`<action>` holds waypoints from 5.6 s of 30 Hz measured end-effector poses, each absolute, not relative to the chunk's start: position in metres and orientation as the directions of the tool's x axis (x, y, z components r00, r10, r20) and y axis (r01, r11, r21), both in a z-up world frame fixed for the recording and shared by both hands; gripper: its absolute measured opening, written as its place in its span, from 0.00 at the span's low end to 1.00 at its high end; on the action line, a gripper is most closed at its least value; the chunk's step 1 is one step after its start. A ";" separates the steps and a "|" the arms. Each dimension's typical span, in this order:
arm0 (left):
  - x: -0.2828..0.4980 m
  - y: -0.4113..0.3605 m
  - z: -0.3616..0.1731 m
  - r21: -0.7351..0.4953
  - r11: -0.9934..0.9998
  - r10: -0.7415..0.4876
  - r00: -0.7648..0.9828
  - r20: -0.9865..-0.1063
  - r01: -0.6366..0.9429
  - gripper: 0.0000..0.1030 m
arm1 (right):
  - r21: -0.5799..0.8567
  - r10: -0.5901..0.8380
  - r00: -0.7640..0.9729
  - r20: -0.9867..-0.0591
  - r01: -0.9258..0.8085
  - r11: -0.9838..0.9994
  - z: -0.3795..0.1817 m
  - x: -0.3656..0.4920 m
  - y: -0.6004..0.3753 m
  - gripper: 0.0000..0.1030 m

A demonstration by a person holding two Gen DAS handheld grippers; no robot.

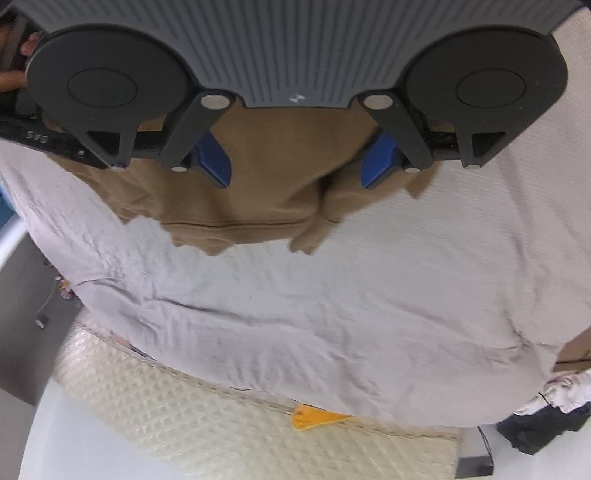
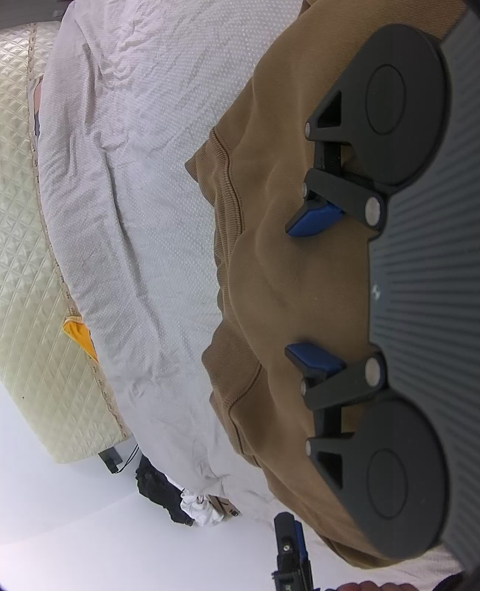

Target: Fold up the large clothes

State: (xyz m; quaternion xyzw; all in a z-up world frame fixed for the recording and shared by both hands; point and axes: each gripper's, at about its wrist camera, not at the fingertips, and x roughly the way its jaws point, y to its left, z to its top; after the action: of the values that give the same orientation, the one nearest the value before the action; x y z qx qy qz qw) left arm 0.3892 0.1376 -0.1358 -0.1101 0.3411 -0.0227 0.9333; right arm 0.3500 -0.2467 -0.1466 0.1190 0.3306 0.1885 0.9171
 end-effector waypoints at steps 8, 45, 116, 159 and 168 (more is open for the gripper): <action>0.395 0.154 -0.150 -0.037 0.998 0.015 0.749 -0.663 -0.052 0.81 | 0.342 0.424 0.710 -0.562 -0.268 0.901 -0.146 0.350 -0.246 0.65; 0.394 0.224 -0.154 -0.267 0.941 -0.004 0.783 -0.622 -0.207 0.12 | 0.334 0.420 0.722 -0.550 -0.270 0.903 -0.145 0.348 -0.245 0.65; 0.200 0.194 -0.213 -0.760 0.464 -0.227 0.768 -0.598 -0.455 0.96 | 0.905 0.437 0.795 -0.420 0.403 0.135 -0.241 0.242 -0.368 1.00; 0.252 0.198 -0.226 -0.758 0.456 -0.092 0.822 -0.562 -0.467 0.51 | 0.899 0.365 0.847 -0.385 0.256 0.354 -0.210 0.263 -0.361 0.59; 0.237 0.211 -0.237 -0.794 0.375 -0.140 0.817 -0.559 -0.479 0.67 | 0.901 0.369 0.847 -0.382 0.253 0.352 -0.210 0.262 -0.363 0.58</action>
State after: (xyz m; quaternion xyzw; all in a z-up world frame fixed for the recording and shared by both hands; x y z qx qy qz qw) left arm 0.2374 0.2106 -0.2370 -0.5484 0.2823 0.1088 0.7795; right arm 0.2623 -0.3626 -0.2102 0.5681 0.2740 0.0374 0.7751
